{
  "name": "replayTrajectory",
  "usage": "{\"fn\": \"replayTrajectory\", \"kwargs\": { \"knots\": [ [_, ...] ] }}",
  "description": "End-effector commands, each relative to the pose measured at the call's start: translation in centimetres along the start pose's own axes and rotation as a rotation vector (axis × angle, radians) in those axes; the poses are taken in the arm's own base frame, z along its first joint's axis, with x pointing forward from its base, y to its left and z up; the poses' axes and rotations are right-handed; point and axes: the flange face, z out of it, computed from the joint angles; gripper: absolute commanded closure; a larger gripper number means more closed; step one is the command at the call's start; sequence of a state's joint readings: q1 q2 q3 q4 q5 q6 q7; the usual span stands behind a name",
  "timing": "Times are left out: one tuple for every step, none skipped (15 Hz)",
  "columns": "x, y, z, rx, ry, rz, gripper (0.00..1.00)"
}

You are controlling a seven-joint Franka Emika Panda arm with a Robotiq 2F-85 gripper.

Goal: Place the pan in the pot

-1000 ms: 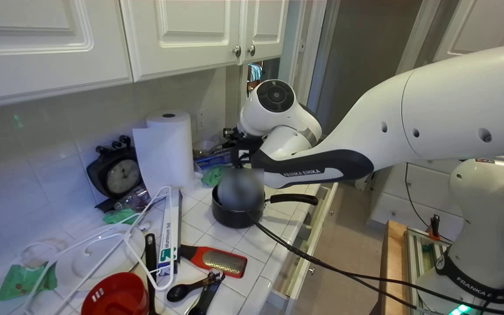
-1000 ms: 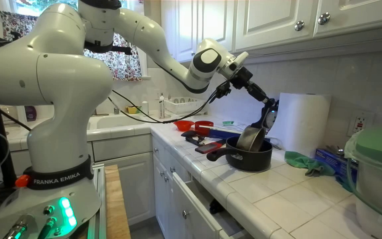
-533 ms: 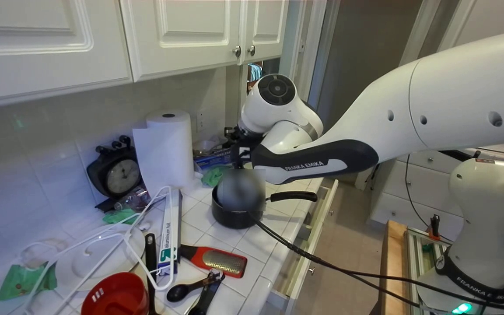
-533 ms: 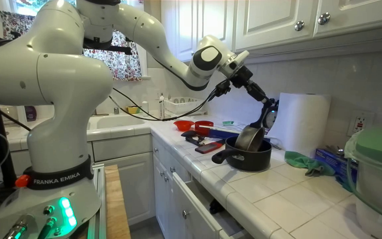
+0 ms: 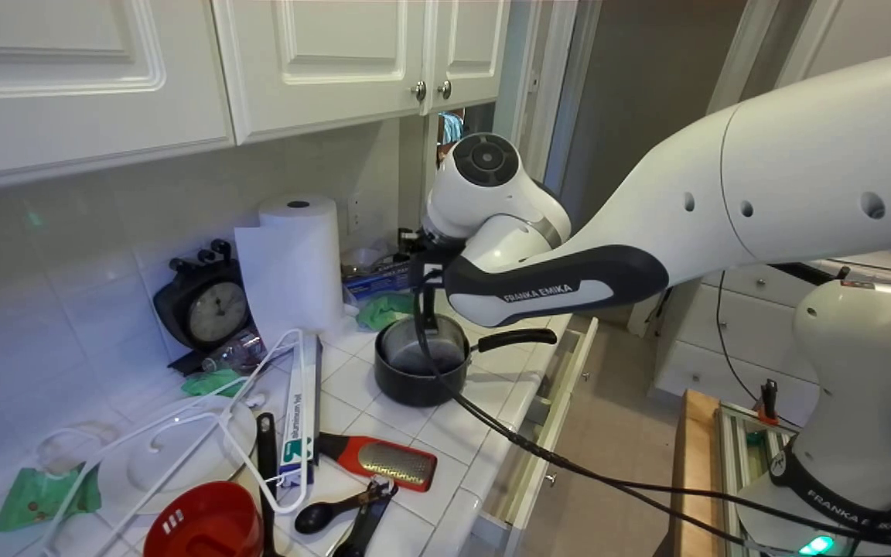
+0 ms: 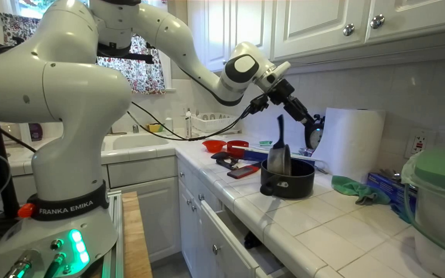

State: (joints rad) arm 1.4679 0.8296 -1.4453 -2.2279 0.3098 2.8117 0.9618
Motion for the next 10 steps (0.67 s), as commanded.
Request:
{"fn": "replayTrajectory", "kwargs": {
  "knots": [
    [0.16,0.04,0.14,0.006,-0.032,0.037,0.01],
    [0.22,0.05,0.19,0.006,-0.033,0.04,0.0],
    [0.25,0.08,0.28,0.006,-0.033,0.043,0.0],
    [0.31,0.1,0.37,0.004,-0.033,0.046,0.0],
    [0.38,0.13,0.49,0.002,-0.033,0.05,0.0],
    [0.49,0.18,0.61,-0.002,-0.035,0.055,0.0],
    [0.62,0.26,0.67,-0.005,-0.039,0.061,0.0],
    [0.78,0.35,0.66,-0.005,-0.047,0.069,0.0],
    [0.82,0.5,0.68,-0.014,-0.053,0.08,0.0],
    [0.85,0.7,0.67,-0.023,-0.073,0.097,0.0]
  ]
}}
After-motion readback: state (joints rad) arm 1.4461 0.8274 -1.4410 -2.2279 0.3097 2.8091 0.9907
